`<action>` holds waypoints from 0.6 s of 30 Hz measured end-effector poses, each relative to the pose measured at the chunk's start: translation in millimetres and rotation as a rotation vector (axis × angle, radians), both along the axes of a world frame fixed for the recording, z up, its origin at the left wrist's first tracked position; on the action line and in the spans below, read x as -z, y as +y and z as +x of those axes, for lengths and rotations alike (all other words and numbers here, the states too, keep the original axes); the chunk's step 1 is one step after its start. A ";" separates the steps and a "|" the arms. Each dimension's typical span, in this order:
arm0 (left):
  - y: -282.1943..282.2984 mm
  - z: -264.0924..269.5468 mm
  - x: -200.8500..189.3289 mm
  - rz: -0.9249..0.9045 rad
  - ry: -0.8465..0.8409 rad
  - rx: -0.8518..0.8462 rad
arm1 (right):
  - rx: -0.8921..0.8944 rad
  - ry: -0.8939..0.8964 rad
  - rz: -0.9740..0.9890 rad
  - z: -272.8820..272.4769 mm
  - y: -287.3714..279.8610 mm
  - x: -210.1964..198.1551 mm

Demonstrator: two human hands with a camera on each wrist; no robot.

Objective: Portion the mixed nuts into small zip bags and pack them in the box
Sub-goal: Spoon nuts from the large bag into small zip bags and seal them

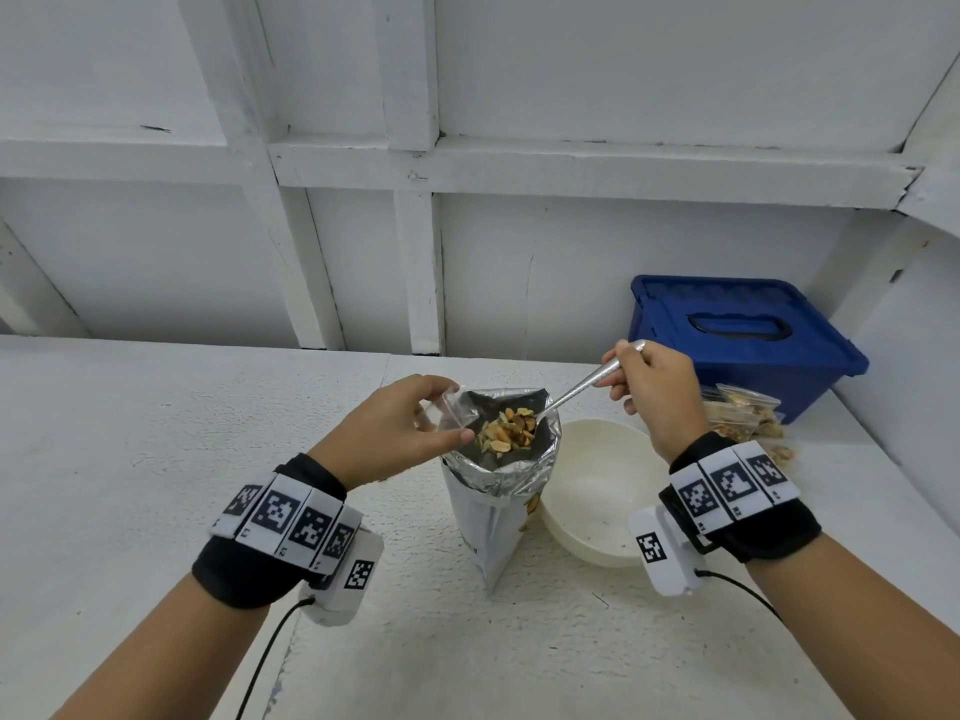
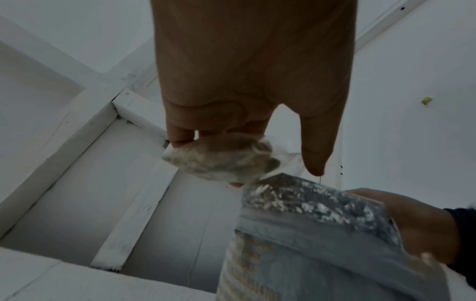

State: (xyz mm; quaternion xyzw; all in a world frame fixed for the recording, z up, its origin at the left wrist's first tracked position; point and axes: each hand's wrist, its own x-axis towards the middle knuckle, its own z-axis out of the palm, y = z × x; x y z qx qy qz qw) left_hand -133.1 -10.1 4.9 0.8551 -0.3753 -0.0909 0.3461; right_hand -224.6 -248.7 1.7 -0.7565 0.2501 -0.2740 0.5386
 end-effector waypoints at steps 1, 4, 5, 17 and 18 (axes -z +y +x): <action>0.0 -0.1 -1.8 0.025 -0.019 0.009 | 0.006 -0.009 -0.002 -0.4 -0.7 -1.7; -0.7 -1.0 -7.0 0.124 -0.085 0.033 | 0.029 -0.043 0.009 -1.1 -2.7 -6.5; -1.1 -1.3 -8.4 0.156 -0.108 0.038 | 0.039 -0.055 0.016 -1.2 -3.0 -8.4; -13.7 -7.3 -9.7 0.191 -0.179 0.040 | 0.020 -0.099 0.039 1.4 4.9 -15.3; -14.2 -7.6 -9.5 0.192 -0.177 0.039 | 0.016 -0.097 0.038 1.5 5.9 -14.8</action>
